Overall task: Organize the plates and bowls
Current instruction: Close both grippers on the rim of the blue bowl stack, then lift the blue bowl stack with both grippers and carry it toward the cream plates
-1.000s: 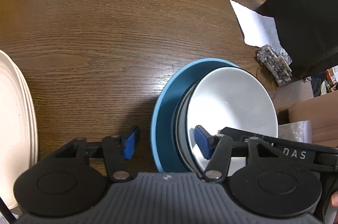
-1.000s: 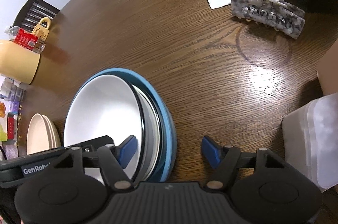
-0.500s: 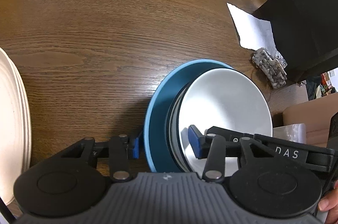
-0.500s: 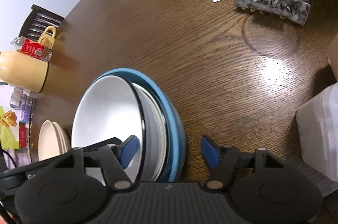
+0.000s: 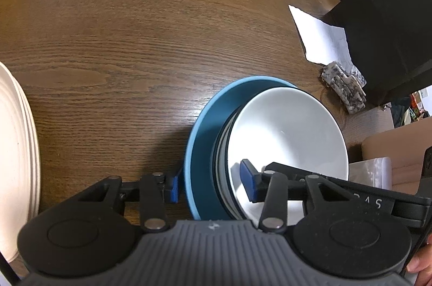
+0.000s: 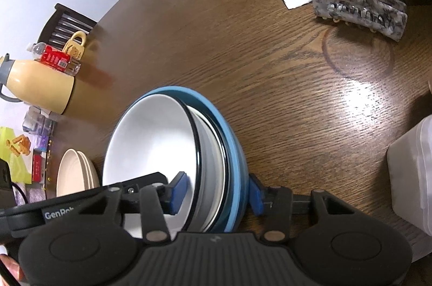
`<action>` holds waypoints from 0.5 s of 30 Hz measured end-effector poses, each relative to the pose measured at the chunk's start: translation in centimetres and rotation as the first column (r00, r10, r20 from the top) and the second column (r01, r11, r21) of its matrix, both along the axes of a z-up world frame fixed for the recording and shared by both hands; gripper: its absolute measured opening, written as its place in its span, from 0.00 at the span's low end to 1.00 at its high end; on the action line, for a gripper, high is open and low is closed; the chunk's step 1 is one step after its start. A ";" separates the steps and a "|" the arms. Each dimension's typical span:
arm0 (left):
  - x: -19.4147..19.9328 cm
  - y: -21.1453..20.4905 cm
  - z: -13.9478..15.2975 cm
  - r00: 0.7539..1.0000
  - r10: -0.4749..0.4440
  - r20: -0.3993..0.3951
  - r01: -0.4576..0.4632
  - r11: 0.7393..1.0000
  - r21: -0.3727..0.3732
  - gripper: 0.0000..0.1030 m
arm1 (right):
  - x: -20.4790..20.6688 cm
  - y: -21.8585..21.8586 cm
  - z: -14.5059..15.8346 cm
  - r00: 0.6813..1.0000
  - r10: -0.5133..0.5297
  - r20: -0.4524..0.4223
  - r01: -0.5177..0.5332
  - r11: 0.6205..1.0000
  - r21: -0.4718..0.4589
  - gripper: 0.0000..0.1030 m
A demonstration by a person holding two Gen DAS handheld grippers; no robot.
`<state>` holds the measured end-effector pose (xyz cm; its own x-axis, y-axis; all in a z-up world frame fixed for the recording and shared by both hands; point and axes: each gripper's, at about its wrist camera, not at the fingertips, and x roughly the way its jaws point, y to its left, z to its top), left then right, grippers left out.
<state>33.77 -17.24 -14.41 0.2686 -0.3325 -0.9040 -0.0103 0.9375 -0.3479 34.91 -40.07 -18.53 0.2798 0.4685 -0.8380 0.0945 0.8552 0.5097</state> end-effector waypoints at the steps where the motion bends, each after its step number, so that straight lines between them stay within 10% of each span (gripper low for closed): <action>1: 0.0 0.0 0.1 1.000 -0.005 0.004 0.005 1.000 0.004 0.42 | -0.1 0.0 0.0 1.000 0.002 0.004 -0.002 1.000 0.000 0.45; 15: -0.4 -0.4 0.5 0.998 -0.040 0.055 0.037 0.998 0.041 0.40 | -0.2 0.0 0.2 0.998 0.030 0.059 -0.030 0.999 -0.013 0.45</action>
<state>33.38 -17.66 -13.87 0.3070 -0.3077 -0.9006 0.0446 0.9499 -0.3093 34.74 -40.09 -18.31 0.3153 0.4674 -0.8259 0.0385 0.8633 0.5033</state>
